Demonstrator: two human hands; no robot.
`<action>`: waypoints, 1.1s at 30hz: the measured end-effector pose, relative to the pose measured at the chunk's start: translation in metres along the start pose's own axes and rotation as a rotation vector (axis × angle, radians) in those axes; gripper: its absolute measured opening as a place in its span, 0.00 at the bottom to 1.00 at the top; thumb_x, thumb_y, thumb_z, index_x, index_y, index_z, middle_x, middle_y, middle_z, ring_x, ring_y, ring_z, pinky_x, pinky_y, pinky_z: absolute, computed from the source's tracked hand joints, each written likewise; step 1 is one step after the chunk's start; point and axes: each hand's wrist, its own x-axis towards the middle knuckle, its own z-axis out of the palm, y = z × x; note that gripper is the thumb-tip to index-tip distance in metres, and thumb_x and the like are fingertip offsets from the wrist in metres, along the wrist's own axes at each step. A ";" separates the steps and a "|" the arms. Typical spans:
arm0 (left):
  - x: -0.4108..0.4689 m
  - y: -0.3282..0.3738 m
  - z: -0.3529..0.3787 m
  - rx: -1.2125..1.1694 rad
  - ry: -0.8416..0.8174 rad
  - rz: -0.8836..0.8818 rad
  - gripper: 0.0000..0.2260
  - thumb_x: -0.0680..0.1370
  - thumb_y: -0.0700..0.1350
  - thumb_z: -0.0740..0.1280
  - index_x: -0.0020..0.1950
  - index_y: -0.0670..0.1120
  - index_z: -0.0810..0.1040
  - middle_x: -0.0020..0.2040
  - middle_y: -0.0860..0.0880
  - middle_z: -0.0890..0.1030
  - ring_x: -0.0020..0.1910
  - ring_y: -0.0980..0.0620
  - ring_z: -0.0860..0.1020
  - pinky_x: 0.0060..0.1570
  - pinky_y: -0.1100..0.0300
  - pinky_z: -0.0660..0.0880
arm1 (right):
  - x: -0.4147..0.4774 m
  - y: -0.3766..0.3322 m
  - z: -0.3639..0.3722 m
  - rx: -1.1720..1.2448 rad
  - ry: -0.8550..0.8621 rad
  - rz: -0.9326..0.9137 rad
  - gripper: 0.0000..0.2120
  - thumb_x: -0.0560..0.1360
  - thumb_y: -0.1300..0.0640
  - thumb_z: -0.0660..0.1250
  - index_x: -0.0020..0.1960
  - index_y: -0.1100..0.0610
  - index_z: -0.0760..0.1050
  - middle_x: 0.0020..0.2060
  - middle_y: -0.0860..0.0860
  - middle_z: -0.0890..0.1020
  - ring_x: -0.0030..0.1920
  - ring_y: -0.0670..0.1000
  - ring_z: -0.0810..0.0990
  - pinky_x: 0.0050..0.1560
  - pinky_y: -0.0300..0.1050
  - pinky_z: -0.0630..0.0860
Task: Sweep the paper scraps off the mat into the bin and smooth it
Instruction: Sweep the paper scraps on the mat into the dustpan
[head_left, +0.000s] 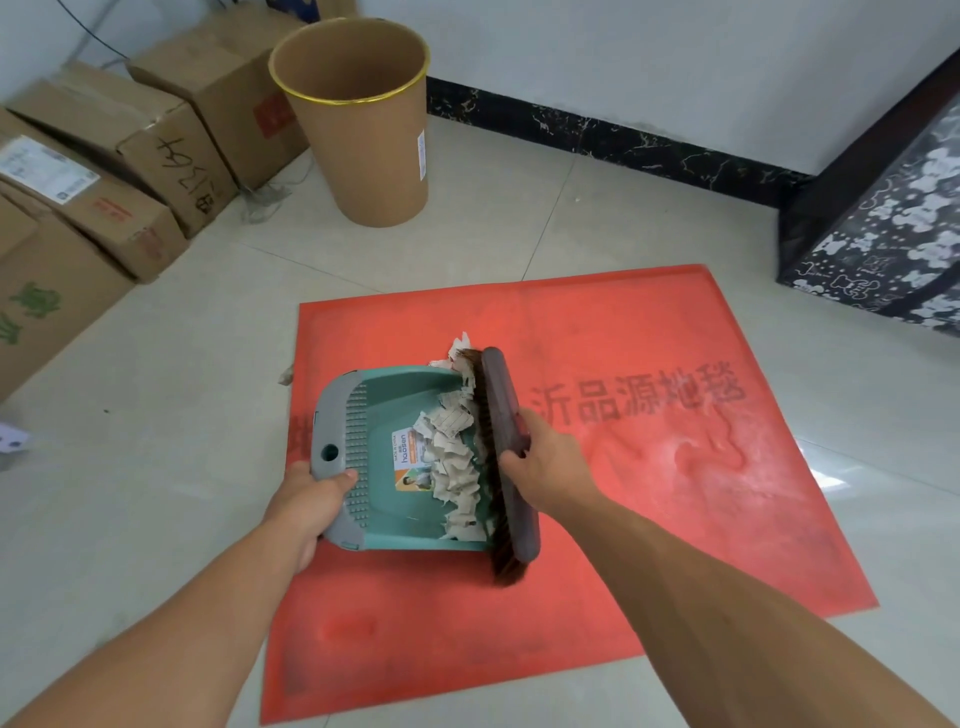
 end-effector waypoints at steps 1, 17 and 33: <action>0.000 0.001 0.000 0.007 -0.005 0.005 0.20 0.69 0.50 0.72 0.60 0.48 0.76 0.52 0.46 0.84 0.47 0.43 0.84 0.52 0.41 0.80 | -0.001 -0.002 -0.001 0.004 -0.003 -0.007 0.18 0.73 0.57 0.63 0.63 0.54 0.71 0.41 0.55 0.81 0.42 0.58 0.78 0.39 0.46 0.73; -0.018 0.001 0.027 0.020 -0.044 0.104 0.14 0.74 0.49 0.71 0.57 0.49 0.77 0.52 0.48 0.84 0.49 0.45 0.83 0.55 0.42 0.78 | 0.002 0.010 -0.043 -0.034 0.196 0.067 0.20 0.70 0.52 0.62 0.62 0.51 0.72 0.43 0.56 0.81 0.42 0.59 0.78 0.42 0.48 0.77; -0.032 0.016 0.039 0.049 0.062 0.148 0.10 0.76 0.47 0.71 0.52 0.48 0.73 0.48 0.48 0.81 0.47 0.44 0.81 0.54 0.44 0.78 | -0.005 0.009 -0.014 -0.079 0.045 0.092 0.19 0.72 0.56 0.62 0.63 0.53 0.69 0.47 0.58 0.81 0.47 0.62 0.79 0.42 0.47 0.74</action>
